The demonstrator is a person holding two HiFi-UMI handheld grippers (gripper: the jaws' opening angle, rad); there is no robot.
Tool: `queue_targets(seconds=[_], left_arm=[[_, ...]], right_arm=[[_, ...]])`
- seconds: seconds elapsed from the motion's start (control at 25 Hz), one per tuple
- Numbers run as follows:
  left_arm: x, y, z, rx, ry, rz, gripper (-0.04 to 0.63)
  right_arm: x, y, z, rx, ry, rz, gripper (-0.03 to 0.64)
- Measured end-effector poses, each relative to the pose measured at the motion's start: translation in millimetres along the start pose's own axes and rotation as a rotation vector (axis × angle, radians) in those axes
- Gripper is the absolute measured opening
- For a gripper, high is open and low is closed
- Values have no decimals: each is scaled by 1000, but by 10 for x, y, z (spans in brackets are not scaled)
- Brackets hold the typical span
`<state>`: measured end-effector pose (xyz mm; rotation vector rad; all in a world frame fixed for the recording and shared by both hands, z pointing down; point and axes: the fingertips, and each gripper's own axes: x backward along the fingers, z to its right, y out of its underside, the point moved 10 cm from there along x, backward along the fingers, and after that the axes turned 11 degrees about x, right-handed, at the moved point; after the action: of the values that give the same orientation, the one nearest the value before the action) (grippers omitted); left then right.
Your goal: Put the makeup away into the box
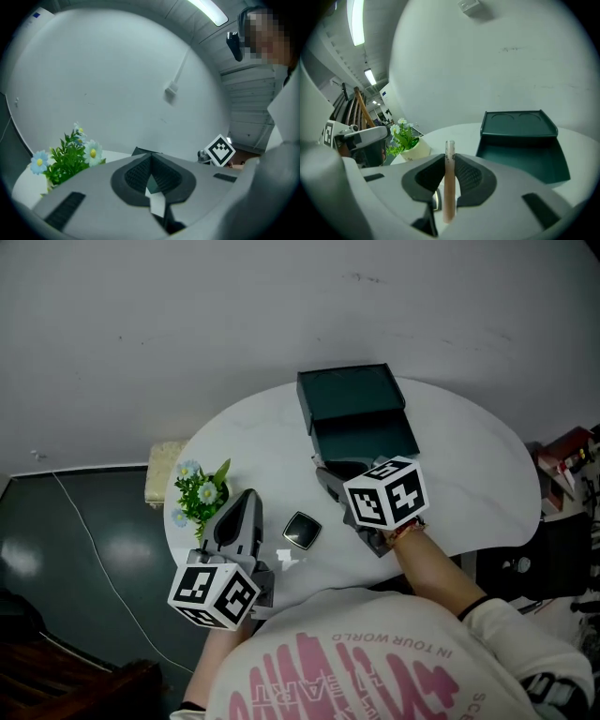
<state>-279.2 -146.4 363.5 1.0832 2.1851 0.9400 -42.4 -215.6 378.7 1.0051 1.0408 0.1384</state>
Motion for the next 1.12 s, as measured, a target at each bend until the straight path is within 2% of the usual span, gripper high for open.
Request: queue_targets(seconds=[0.28, 0.6, 0.76, 0.96, 1.12], left_arm=[[-89, 105, 119, -6, -1, -9, 2], [-169, 198, 356, 22, -62, 26, 2], [-182, 274, 474, 33, -111, 47, 2], [-90, 346, 587, 38, -197, 73, 2], [63, 362, 636, 32, -269, 106, 2]], right_arm=[[175, 155, 400, -37, 69, -3, 63], [338, 188, 949, 9, 117, -58, 61], [289, 180, 1221, 61, 78, -108, 61], [123, 164, 1463, 191, -22, -175, 61], [-91, 141, 1567, 255, -85, -225, 61]])
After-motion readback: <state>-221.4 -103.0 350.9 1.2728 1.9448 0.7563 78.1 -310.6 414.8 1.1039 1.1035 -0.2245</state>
